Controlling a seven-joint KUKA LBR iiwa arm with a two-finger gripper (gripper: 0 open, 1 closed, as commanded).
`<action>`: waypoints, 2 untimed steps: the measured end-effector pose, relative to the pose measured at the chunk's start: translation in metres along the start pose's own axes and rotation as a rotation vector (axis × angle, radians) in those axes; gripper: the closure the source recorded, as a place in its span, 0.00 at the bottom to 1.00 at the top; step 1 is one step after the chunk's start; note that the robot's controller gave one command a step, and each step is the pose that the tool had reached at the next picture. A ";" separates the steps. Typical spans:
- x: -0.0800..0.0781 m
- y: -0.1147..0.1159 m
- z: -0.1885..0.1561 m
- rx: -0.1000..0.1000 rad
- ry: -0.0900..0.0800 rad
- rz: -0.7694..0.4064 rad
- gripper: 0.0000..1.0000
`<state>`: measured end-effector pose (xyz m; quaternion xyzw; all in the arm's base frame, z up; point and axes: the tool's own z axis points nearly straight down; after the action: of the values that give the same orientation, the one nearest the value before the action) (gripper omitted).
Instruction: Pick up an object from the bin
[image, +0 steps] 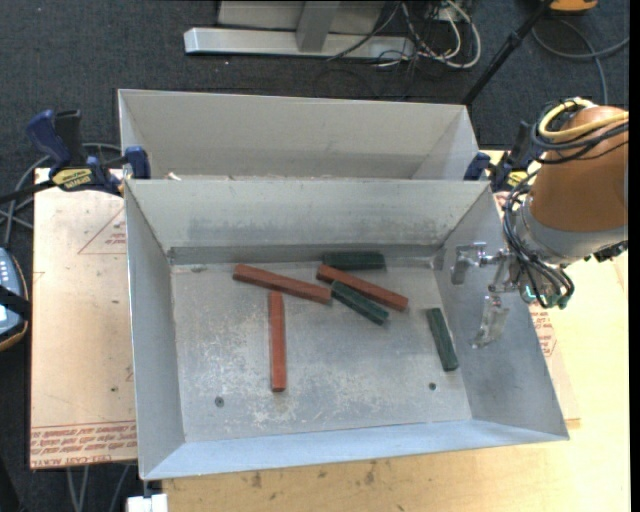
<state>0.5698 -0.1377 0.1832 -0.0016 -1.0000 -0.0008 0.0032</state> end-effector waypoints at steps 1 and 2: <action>-0.058 0.012 0.116 0.000 -0.006 -0.136 0.00; -0.071 0.062 0.112 0.000 -0.011 -0.159 0.00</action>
Offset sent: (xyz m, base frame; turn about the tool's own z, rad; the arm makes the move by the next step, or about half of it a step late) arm 0.0569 0.0106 -0.1132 -0.1366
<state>0.6404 -0.0759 0.0704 0.0780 -0.9969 -0.0012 -0.0025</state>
